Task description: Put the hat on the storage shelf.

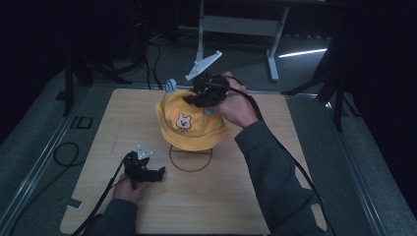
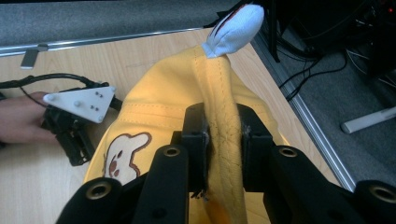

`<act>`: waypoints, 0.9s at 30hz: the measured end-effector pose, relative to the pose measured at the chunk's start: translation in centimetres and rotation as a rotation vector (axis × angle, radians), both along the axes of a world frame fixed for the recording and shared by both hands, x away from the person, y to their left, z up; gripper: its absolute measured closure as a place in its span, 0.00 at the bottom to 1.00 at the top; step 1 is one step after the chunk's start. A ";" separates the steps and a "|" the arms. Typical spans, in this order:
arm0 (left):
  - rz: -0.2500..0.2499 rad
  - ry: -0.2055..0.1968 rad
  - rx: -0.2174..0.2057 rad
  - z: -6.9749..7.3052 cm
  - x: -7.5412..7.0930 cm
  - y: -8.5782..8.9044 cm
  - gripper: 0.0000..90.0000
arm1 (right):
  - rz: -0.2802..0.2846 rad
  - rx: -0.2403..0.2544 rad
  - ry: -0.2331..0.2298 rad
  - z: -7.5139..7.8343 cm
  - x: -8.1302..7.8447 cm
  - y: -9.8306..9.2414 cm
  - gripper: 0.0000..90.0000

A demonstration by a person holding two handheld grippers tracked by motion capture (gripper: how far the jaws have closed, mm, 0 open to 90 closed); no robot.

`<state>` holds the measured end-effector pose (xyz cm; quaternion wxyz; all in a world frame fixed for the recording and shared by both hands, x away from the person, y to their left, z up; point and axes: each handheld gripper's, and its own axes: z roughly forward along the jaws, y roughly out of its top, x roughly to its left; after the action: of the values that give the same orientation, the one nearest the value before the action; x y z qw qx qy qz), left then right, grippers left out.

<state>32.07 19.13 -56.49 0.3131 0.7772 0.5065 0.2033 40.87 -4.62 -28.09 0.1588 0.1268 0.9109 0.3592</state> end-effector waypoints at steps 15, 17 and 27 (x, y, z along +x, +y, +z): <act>-0.002 0.002 0.001 0.0 0.0 0.0 0.02 | -0.003 -0.036 0.034 -1.4 0.6 1.1 0.84; -0.002 0.003 0.001 0.0 0.0 0.0 0.02 | 0.000 -0.041 0.031 -1.5 0.5 1.2 0.83; -0.002 0.002 0.001 0.0 0.0 0.0 0.02 | -0.034 0.018 0.009 0.1 -0.7 0.0 0.46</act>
<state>32.07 19.14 -56.47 0.3124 0.7782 0.5058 0.2026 40.18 -4.67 -28.01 0.1597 0.1452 0.9060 0.3642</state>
